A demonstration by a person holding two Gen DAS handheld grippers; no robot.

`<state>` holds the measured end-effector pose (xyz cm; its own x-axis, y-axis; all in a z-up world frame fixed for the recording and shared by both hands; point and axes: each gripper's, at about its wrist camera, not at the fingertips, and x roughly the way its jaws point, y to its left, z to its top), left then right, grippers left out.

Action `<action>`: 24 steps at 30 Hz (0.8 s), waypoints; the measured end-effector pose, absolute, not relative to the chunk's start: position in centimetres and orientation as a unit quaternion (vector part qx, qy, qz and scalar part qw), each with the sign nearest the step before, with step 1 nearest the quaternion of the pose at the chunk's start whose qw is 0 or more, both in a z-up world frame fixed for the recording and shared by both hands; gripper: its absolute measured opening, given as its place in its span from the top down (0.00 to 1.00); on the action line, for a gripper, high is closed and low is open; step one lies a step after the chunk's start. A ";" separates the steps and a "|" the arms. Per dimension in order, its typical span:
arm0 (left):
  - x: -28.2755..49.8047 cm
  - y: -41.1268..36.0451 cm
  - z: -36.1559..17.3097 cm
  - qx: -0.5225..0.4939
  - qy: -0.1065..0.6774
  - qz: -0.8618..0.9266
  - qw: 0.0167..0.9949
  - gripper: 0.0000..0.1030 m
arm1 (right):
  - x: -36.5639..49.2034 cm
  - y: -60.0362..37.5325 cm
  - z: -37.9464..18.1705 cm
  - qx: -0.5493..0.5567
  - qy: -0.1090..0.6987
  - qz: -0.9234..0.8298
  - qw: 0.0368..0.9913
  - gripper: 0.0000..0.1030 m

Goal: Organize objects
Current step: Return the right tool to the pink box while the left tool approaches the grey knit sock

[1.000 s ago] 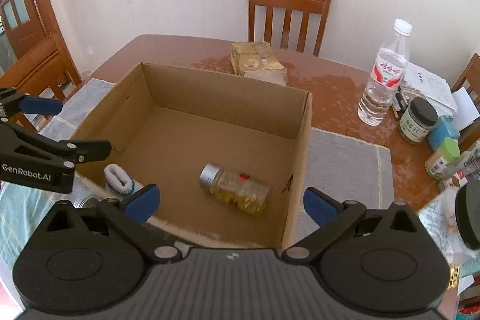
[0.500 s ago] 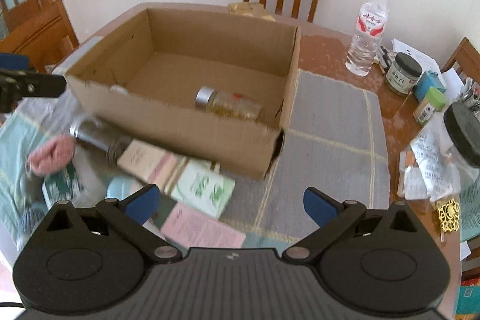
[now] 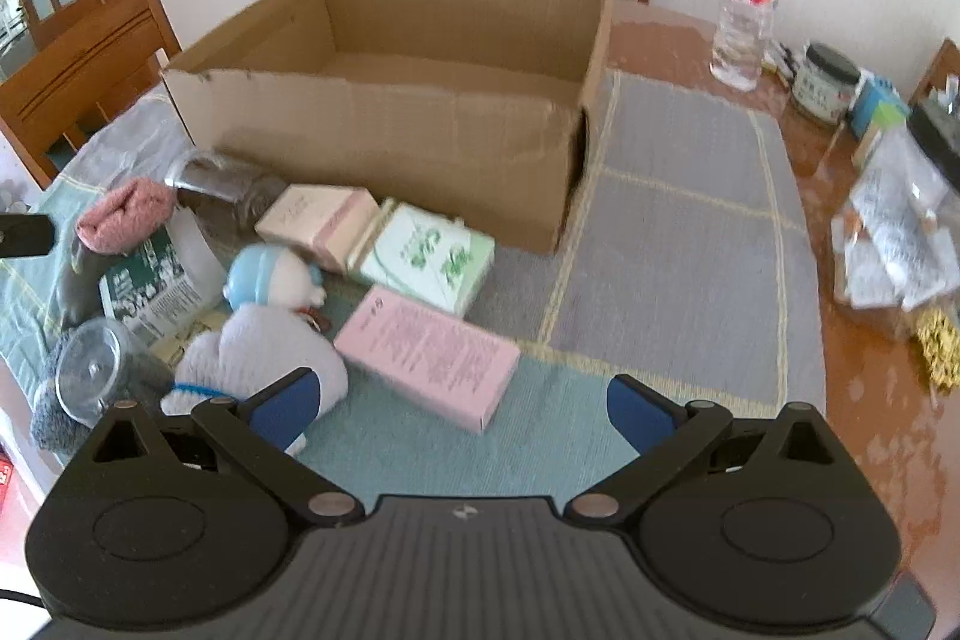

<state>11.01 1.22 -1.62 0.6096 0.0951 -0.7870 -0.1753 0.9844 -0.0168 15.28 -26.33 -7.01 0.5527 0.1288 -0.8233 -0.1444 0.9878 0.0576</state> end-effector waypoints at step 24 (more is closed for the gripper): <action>7.7 6.3 -5.7 -0.027 0.457 0.010 0.889 0.01 | 19.8 -23.5 -10.8 0.064 0.488 -0.021 0.870 0.00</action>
<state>7.70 6.29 -5.71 0.5815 -0.0070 -0.8135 -0.0422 0.9984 -0.0387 19.76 -23.48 -10.80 0.5231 0.0269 -0.8519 0.0987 0.9909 0.0918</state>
